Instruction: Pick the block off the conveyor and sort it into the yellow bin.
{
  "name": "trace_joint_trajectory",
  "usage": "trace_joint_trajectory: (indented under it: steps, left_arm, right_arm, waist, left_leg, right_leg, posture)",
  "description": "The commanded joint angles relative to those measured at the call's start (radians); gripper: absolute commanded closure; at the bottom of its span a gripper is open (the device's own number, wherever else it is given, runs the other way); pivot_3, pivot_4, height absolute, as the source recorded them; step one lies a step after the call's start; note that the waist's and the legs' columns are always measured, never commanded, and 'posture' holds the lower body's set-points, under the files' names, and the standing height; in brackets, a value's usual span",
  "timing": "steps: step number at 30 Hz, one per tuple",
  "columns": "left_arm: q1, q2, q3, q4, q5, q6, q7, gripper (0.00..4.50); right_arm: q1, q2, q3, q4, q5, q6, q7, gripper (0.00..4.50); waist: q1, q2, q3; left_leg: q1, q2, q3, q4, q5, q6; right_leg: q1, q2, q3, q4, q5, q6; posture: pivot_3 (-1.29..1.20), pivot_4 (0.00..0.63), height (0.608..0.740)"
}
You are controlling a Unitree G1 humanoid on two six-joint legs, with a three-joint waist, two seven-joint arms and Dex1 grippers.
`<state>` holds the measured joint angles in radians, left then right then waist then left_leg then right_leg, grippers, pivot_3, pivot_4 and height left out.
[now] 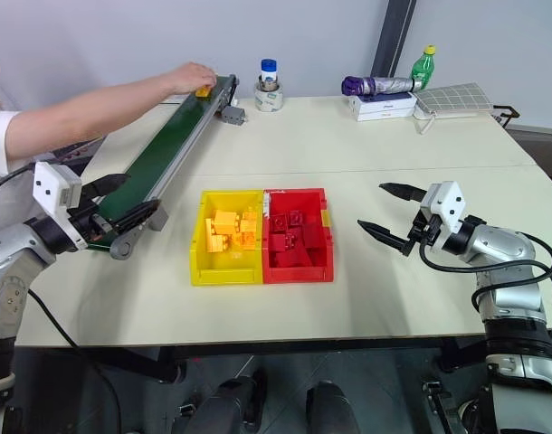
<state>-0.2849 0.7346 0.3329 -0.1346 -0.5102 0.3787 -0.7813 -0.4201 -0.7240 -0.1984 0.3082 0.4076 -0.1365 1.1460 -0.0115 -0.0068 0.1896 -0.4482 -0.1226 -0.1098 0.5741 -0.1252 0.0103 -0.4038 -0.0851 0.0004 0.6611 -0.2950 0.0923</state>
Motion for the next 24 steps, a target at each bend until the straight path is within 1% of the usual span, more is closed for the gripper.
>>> trace_joint_trajectory:
  steps: [1, 6, 10, 12, 14, 17, 24]
  left_arm:
    - [-0.012, 0.004, 0.020, -0.013, -0.003, -0.022, 0.003, 0.09]
    - [0.019, 0.002, 0.039, -0.037, -0.010, -0.026, 0.004, 0.09]
    - [0.052, -0.027, 0.077, -0.054, 0.005, -0.058, 0.066, 0.09]
    - [0.067, -0.061, 0.093, -0.070, 0.039, -0.103, 0.129, 0.09]
    - [0.102, -0.120, 0.112, -0.112, 0.082, -0.118, 0.241, 0.09]
    - [0.161, -0.190, 0.119, -0.174, 0.141, -0.147, 0.348, 0.09]
    - [0.264, -0.326, 0.127, -0.279, 0.218, -0.147, 0.553, 0.09]
  right_arm:
    - [-0.017, -0.010, -0.025, -0.028, 0.012, -0.011, -0.001, 0.00]
    - [-0.021, -0.010, -0.023, -0.023, 0.011, -0.013, 0.001, 0.00]
    - [-0.027, -0.009, -0.021, -0.020, 0.010, -0.015, 0.002, 0.00]
    - [-0.029, -0.009, -0.022, -0.017, 0.011, -0.016, 0.003, 0.00]
    - [-0.026, -0.008, -0.022, -0.017, 0.011, -0.017, 0.004, 0.00]
    - [-0.027, -0.008, -0.022, -0.013, 0.012, -0.017, 0.007, 0.00]
    - [-0.043, -0.006, -0.022, 0.003, 0.010, -0.021, 0.014, 0.00]
  waist:
    - [0.000, 0.000, 0.000]
    - [0.000, 0.000, 0.000]
    - [-0.001, 0.000, 0.000]
    - [0.000, 0.000, 0.000]
    - [0.000, 0.000, 0.000]
    - [0.000, 0.000, 0.000]
    - [0.003, 0.000, 0.000]
  left_leg:
    - [0.000, 0.000, 0.000, 0.000, 0.000, 0.000]
    - [0.000, 0.000, 0.000, 0.000, 0.000, 0.000]
    - [0.000, 0.000, 0.000, 0.000, 0.000, 0.000]
    - [-0.001, 0.000, 0.000, 0.000, 0.000, 0.000]
    - [0.000, 0.000, 0.000, 0.000, 0.000, 0.000]
    - [-0.001, 0.000, 0.000, 0.000, 0.000, 0.000]
    - [0.000, 0.000, 0.000, 0.001, 0.000, 0.000]
  right_leg:
    - [0.000, 0.000, 0.000, 0.000, 0.000, 0.000]
    - [0.000, 0.000, 0.000, 0.000, 0.000, 0.000]
    - [0.000, 0.000, 0.000, 0.000, 0.000, 0.000]
    - [0.000, 0.000, 0.000, 0.000, 0.000, 0.000]
    - [0.000, 0.000, 0.000, 0.000, 0.000, 0.000]
    - [0.001, -0.001, 0.000, -0.001, 0.000, 0.000]
    - [0.002, -0.001, -0.001, 0.000, 0.000, 0.000]
  posture:
    - [0.00, 0.150, 0.740]
    - [0.00, 0.150, 0.740]
    - [0.00, 0.150, 0.740]
    - [0.00, 0.150, 0.740]
    - [0.00, 0.150, 0.740]
    - [0.00, 0.150, 0.740]
    - [0.00, 0.150, 0.740]
